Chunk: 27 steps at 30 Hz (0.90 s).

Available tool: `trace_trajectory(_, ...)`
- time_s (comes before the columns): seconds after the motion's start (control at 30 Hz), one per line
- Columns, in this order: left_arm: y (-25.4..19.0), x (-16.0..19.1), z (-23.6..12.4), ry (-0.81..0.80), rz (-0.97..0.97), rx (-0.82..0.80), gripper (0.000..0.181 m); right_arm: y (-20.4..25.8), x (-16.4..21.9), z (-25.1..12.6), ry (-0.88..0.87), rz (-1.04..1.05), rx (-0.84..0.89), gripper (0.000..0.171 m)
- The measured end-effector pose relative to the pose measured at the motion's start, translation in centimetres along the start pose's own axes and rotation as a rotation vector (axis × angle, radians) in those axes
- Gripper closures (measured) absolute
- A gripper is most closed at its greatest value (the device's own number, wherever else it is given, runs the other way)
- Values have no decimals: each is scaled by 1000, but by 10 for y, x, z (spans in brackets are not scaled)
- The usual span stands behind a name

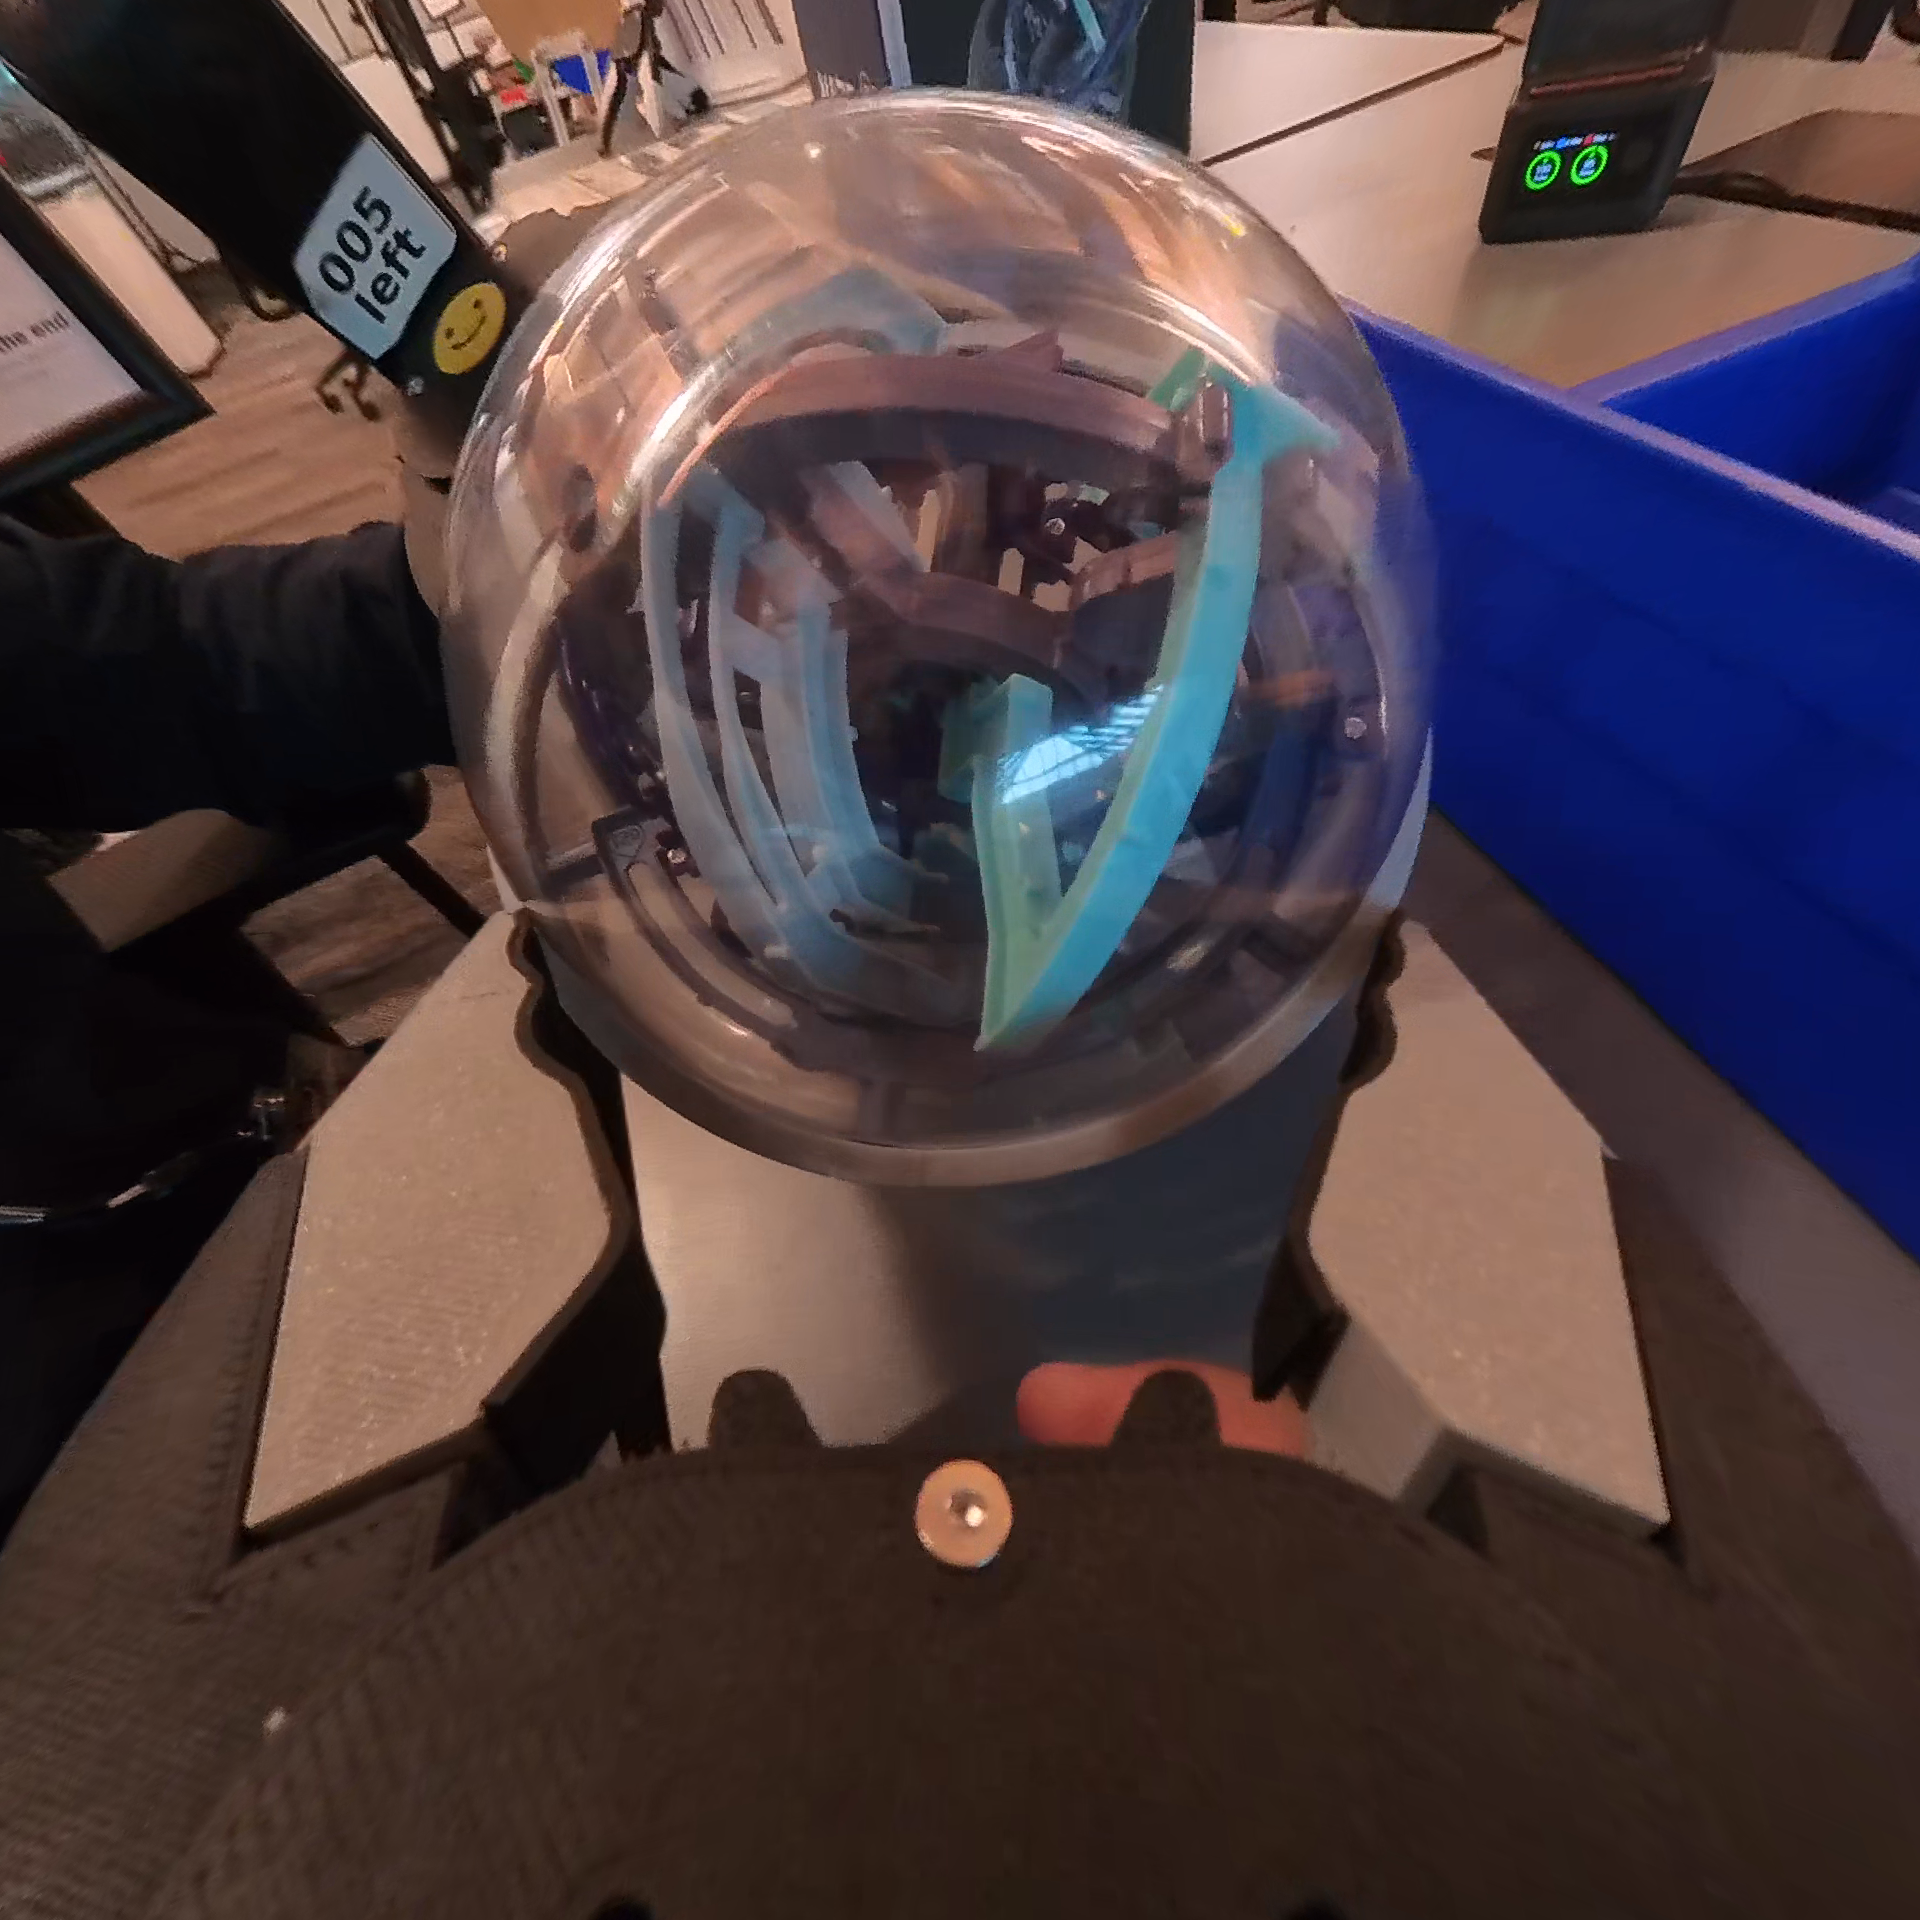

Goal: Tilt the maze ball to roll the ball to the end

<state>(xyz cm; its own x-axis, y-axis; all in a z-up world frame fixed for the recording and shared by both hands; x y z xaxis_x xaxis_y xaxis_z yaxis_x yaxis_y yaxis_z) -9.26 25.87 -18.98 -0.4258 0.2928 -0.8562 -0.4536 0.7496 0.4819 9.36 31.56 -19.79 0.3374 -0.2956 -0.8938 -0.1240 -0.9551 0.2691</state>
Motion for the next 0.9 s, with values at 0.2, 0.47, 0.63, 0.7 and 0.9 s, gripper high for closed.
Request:
trace_trajectory(0.2, 1, -2, -1, -21, -20, 11, 51, -2, 1, 0, 4, 46, -40, 24)
trace_trajectory(0.47, 1, -1, -1, -22, -22, 9, 51, -2, 1, 1, 2, 49, -40, 24)
trace_trajectory(0.63, 2, 0, -1, -22, -28, 9, 50, -3, 1, 0, -1, 64, -45, 25)
trace_trajectory(0.7, 2, 1, 0, -13, -29, 15, 51, -4, 1, -1, -7, 81, -55, 27)
trace_trajectory(0.9, 2, 4, 1, 17, -8, 8, 52, -5, 0, -4, -33, 44, -17, 25)
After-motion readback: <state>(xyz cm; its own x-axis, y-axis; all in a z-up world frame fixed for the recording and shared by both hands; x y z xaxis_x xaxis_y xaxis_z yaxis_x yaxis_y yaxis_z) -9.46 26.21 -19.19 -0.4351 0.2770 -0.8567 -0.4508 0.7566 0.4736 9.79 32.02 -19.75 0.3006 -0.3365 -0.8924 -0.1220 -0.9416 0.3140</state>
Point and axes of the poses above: each gripper's, where its closed fingertips meet, z out along the fingers, x out of its underside, y = z × x across the jaws, the point moved 8 cm from there along -z, back along the fingers, and after that the axes turned 5 degrees about z, right-handed, at the moved point
